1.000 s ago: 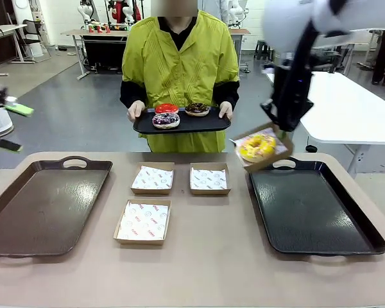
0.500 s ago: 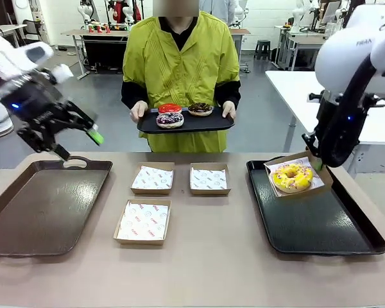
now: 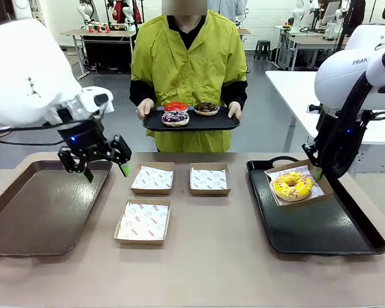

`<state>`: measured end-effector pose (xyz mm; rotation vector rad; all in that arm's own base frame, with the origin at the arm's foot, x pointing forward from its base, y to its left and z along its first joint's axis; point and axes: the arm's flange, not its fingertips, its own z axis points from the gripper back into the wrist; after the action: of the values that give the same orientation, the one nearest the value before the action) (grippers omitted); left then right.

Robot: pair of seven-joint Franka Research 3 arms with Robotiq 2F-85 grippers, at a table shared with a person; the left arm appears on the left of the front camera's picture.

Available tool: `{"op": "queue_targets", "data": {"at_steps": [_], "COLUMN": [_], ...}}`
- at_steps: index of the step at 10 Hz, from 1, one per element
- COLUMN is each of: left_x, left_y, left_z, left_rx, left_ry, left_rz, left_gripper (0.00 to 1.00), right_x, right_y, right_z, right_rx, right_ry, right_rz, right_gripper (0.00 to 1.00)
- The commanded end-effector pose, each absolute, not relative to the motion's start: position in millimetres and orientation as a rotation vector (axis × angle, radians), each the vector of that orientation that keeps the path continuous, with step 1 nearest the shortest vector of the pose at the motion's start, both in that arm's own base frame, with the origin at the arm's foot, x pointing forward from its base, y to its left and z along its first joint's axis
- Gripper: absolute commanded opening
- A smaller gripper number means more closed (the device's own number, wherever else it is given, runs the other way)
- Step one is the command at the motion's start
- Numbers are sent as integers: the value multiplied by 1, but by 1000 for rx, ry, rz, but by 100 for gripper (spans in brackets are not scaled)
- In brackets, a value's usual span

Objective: Individually package the donuts and arrange them on the tray.
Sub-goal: Place the picked Paper togo box on the Handle tray while simultaneously picking up another Paper togo box from the table with the other hand.

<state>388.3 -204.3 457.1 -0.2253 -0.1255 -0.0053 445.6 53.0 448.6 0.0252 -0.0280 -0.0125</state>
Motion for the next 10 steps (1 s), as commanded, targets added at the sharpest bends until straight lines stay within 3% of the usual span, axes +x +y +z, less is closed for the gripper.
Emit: {"op": "queue_targets", "data": {"at_steps": [1, 7, 10], "left_x": [395, 394, 392], "left_y": [-222, -238, -235], "left_z": [432, 354, 359], "left_rx": [-155, -32, -78], "left_ry": [-119, -45, -18], "left_rz": [20, -18, -38], "left_gripper": [100, 100, 100], "right_x": [445, 445, 445], "right_y": [52, 52, 52], "right_z": [455, 455, 455], "right_rx": [26, 26, 26], "right_ry": [-33, -33, -33], "right_rz": [-17, -17, -17], "right_gripper": [1, 1, 1]}}
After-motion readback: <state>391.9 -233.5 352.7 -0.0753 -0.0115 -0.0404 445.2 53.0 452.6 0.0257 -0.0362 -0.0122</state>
